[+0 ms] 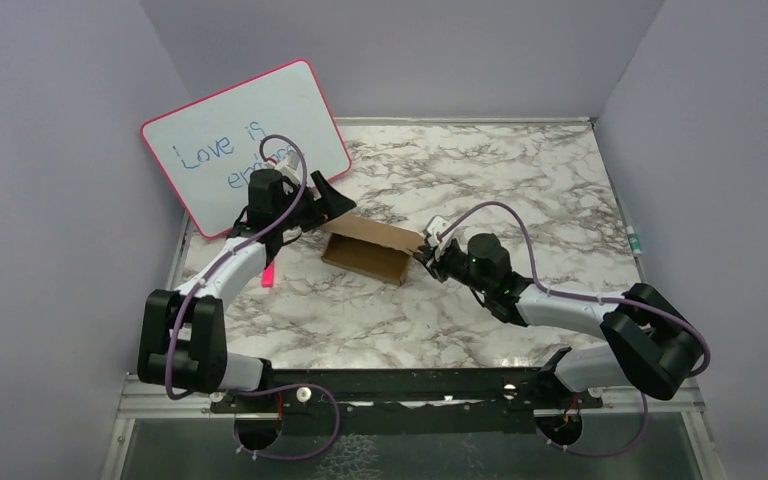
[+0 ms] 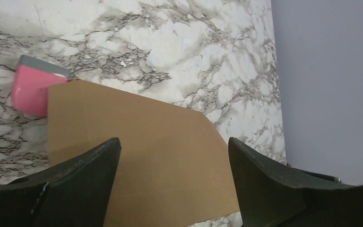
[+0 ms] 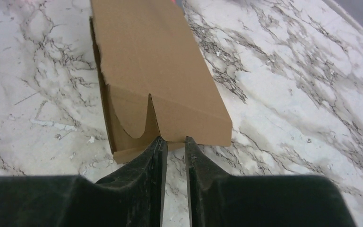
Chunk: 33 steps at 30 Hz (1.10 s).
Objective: Fold the paper box
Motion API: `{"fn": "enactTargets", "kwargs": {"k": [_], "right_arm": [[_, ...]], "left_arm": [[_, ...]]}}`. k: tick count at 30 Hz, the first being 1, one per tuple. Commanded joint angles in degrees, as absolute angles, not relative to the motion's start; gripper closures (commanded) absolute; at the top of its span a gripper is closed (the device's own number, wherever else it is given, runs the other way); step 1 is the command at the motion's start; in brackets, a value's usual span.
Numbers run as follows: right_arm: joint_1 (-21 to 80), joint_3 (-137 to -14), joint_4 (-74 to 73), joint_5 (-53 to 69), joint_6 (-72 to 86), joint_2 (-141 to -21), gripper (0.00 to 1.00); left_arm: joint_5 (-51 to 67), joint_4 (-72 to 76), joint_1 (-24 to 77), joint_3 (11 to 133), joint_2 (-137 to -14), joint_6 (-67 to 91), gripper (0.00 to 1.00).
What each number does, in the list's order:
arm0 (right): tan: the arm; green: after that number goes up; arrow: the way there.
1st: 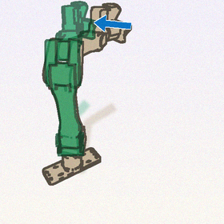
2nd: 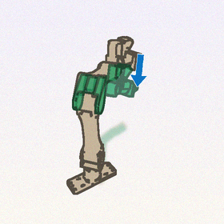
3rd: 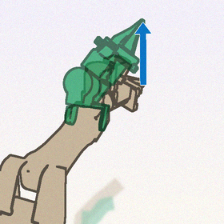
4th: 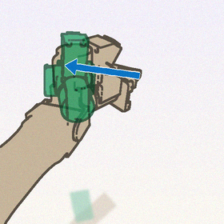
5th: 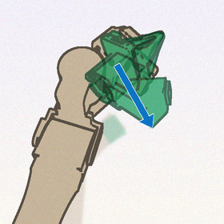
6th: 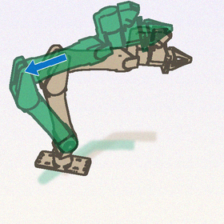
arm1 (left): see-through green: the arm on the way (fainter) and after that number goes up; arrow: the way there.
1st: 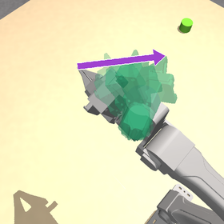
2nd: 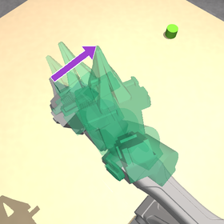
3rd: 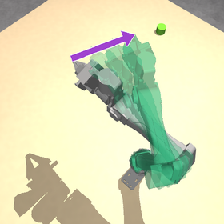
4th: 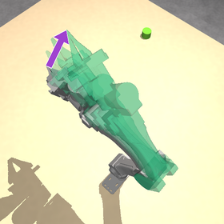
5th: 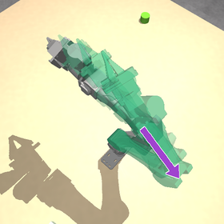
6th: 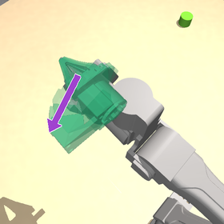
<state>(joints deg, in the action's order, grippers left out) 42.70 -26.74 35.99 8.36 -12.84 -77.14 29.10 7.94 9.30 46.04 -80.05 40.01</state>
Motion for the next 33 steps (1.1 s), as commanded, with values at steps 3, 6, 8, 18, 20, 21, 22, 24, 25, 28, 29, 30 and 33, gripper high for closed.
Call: {"fn": "enactTargets", "kwargs": {"k": [3,6,8,18,20,21,22,24,25,28,29,30,33], "right_arm": [[41.4,-29.4,40.0,8.5,-16.2,-78.1,0.81],[39.7,-30.0,39.1,11.0,-16.4,-78.6,0.85],[38.5,-30.0,38.9,12.5,-16.9,-78.6,0.87],[35.6,-31.6,36.5,19.3,-19.6,-78.9,0.86],[35.6,-30.9,37.4,20.3,-20.0,-79.1,0.75],[35.6,-30.2,38.3,20.8,-20.3,-79.2,0.70],[35.6,-29.5,39.9,21.3,-20.4,-79.5,0.65],[35.6,-28.6,42.2,22.1,-20.6,-80.6,0.57],[35.7,-28.6,43.0,22.9,-20.8,-81.3,0.54],[35.6,-29.3,44.3,24.1,-20.7,-83.2,0.52],[35.6,-29.4,45.3,24.2,-20.7,-83.7,0.52],[35.6,-29.5,46.4,24.2,-20.7,-84.3,0.52],[35.6,-30.1,47.7,24.7,-21.0,-85.7,0.53]], "left_arm": [[31.5,7.1,11.4,43.9,-72.6,40.3,0.16],[30.4,3.3,11.4,43.9,-69.0,38.5,0.16],[27.7,-0.4,11.5,44.4,-66.5,36.5,0.16],[6.1,-20.5,11.4,45.4,-52.3,24.5,0.11],[3.0,-24.1,11.4,45.7,-49.8,21.8,0.11],[1.6,-25.1,11.4,45.4,-48.6,21.2,0.11],[1.2,-25.6,11.3,45.0,-47.5,20.9,0.11],[1.0,-25.4,11.4,43.2,-45.5,20.9,0.11],[0.9,-25.3,11.3,42.4,-44.8,20.9,0.11],[0.7,-25.4,11.3,40.6,-43.4,19.9,0.09],[0.7,-25.4,11.3,40.2,-43.2,19.3,0.09],[0.8,-25.4,11.4,39.9,-43.1,18.4,0.08],[0.4,-24.9,11.4,40.3,-43.6,14.8,0.08]]}}
